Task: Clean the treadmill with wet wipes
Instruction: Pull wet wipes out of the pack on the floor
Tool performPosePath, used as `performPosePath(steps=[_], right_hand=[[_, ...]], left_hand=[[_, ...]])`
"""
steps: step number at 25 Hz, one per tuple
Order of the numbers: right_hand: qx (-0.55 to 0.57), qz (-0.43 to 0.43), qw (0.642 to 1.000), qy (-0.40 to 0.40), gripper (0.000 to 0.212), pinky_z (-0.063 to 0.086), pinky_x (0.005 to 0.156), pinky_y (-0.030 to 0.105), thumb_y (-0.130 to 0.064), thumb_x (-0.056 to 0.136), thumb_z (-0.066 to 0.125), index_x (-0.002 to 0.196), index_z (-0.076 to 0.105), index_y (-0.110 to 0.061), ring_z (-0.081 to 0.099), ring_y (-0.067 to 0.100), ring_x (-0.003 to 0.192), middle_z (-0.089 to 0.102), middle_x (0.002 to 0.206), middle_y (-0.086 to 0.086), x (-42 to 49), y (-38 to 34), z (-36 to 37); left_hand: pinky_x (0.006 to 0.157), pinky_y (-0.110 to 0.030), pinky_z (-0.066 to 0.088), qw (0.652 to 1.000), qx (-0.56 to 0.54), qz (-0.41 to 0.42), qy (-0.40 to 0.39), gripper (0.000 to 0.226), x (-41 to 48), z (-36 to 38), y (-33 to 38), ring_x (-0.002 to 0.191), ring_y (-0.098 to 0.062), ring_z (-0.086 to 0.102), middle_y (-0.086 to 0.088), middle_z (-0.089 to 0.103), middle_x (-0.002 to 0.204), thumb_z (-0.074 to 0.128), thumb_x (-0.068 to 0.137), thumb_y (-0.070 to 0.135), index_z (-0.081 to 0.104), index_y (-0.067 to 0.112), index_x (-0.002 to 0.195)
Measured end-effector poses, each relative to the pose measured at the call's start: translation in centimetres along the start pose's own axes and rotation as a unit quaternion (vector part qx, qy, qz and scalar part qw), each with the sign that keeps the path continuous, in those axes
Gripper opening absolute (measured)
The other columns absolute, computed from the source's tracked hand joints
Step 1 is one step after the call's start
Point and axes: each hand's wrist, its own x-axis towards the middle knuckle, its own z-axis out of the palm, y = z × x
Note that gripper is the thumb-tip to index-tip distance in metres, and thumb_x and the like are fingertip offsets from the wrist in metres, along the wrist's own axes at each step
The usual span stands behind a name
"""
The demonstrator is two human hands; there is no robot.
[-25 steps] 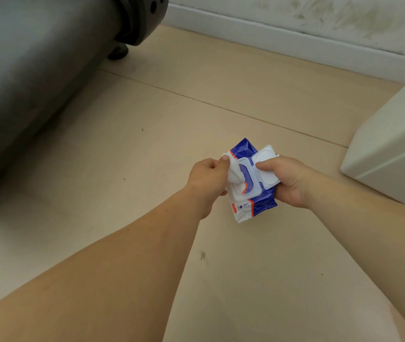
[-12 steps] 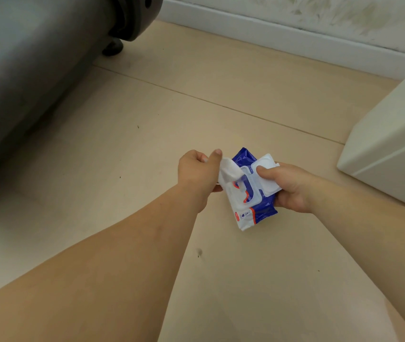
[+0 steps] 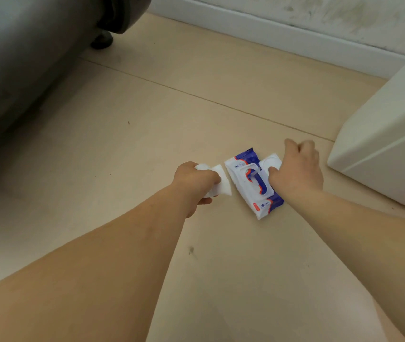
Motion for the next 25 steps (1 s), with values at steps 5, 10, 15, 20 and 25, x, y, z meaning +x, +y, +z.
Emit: performPosePath(steps=[5, 10, 15, 20, 25], right_hand=[[-0.147, -0.122, 0.964, -0.183, 0.036, 0.038, 0.076, 0.032, -0.039, 0.102, 0.05, 0.133, 0.056, -0.022, 0.047, 0.023, 0.119, 0.046, 0.125, 0.002, -2.6, -0.7, 2.9], [-0.157, -0.113, 0.956, -0.221, 0.057, 0.043, 0.097, 0.039, -0.048, 0.101, 0.048, 0.152, 0.034, -0.027, 0.035, 0.028, 0.126, 0.034, 0.134, 0.006, -2.8, 0.0, 4.4], [-0.052, -0.052, 0.969, -0.234, 0.052, 0.049, 0.091, 0.038, -0.044, 0.089, 0.068, 0.137, 0.053, -0.031, 0.047, 0.026, 0.116, 0.045, 0.12, 0.002, -2.1, 0.1, 4.1], [0.203, 0.03, 0.973, -0.105, 0.012, 0.052, 0.068, 0.034, -0.032, 0.084, 0.067, 0.082, 0.067, -0.02, 0.063, 0.021, 0.08, 0.066, 0.086, -0.004, -0.5, -2.1, 1.6], [0.483, 0.092, 0.836, -0.244, 0.024, 0.064, 0.075, 0.038, -0.026, 0.088, 0.081, 0.102, 0.074, -0.008, 0.077, 0.026, 0.078, 0.079, 0.091, 0.008, -0.4, -4.8, -1.1]], left_hand=[[0.077, -0.039, 0.062, 0.999, 0.042, 0.02, -0.018, 0.025, 0.1, 0.8, -0.4, 0.087, -0.026, 0.068, -0.005, 0.063, 0.103, 0.063, 0.089, 0.007, 0.059, 0.015, 0.113], [0.072, -0.036, 0.061, 0.998, 0.054, 0.021, -0.033, 0.024, 0.4, 1.5, -0.9, 0.096, -0.027, 0.066, -0.004, 0.062, 0.103, 0.064, 0.089, 0.007, 0.059, 0.015, 0.11], [0.068, -0.034, 0.063, 0.998, 0.036, 0.013, -0.058, 0.022, 0.8, 1.4, -0.8, 0.097, -0.026, 0.068, -0.008, 0.068, 0.11, 0.067, 0.088, 0.008, 0.065, 0.014, 0.109], [0.074, -0.039, 0.064, 0.994, -0.04, -0.016, -0.101, 0.024, 0.6, 0.8, 0.0, 0.105, -0.032, 0.071, -0.011, 0.071, 0.115, 0.066, 0.089, 0.011, 0.07, 0.017, 0.112], [0.094, -0.045, 0.059, 0.978, -0.121, -0.02, -0.17, 0.033, -0.1, 0.9, 1.5, 0.102, -0.029, 0.074, -0.013, 0.074, 0.115, 0.052, 0.089, 0.001, 0.068, 0.01, 0.117]])
